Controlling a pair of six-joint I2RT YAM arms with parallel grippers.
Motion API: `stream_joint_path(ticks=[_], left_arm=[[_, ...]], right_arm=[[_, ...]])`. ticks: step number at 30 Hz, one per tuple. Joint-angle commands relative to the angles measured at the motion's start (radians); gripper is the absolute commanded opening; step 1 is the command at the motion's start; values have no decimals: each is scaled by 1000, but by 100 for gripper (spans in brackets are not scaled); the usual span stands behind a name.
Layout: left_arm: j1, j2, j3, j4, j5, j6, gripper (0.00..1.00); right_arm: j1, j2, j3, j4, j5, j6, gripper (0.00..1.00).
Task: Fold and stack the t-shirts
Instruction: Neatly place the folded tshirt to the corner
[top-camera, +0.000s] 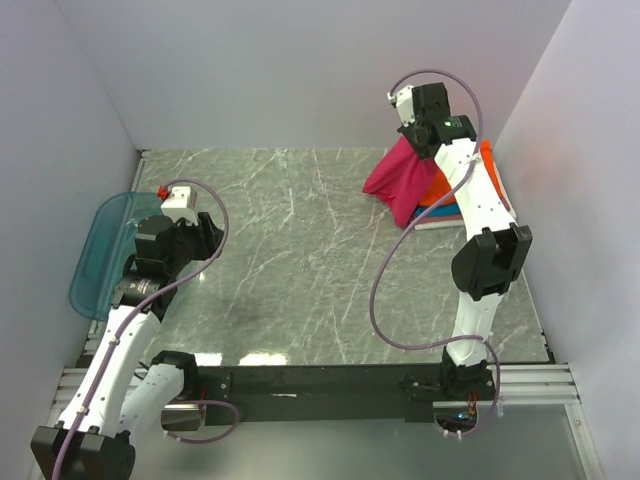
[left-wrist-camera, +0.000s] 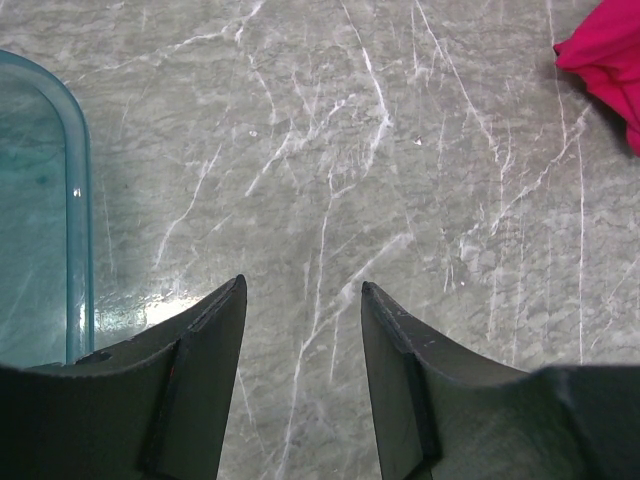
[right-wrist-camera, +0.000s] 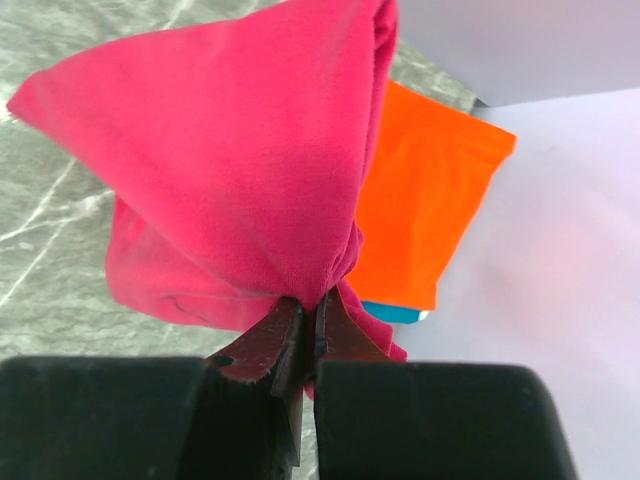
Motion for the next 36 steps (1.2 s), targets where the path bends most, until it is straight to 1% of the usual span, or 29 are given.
stream_joint_path(ticks=[1,11,15,22,26,28,36], left_arm=[[5,-9,-5,27,18,23,55],[5,-4,-5,25,23,24,55],[5,-1,-4,25,25,24,55],[5,3,-5,27,28,24,55],[5,9,-4,27,28,26,55],[5,11,-5,27,28,26,55],[5,17,-2,25,32,26,55]], right_arm=[[-31,-51,75,34,35,-15,0],[-102,-33,136,33,25,-29,0],[-137,-30,136,43,26,-32,0],[-197,-21,127,50,-14,-26,0],[-199,-13,146,50,-38,-15,0],[-229,-11,153,54,-40,-14,0],[-280,25,139,86,-44,-15,0]])
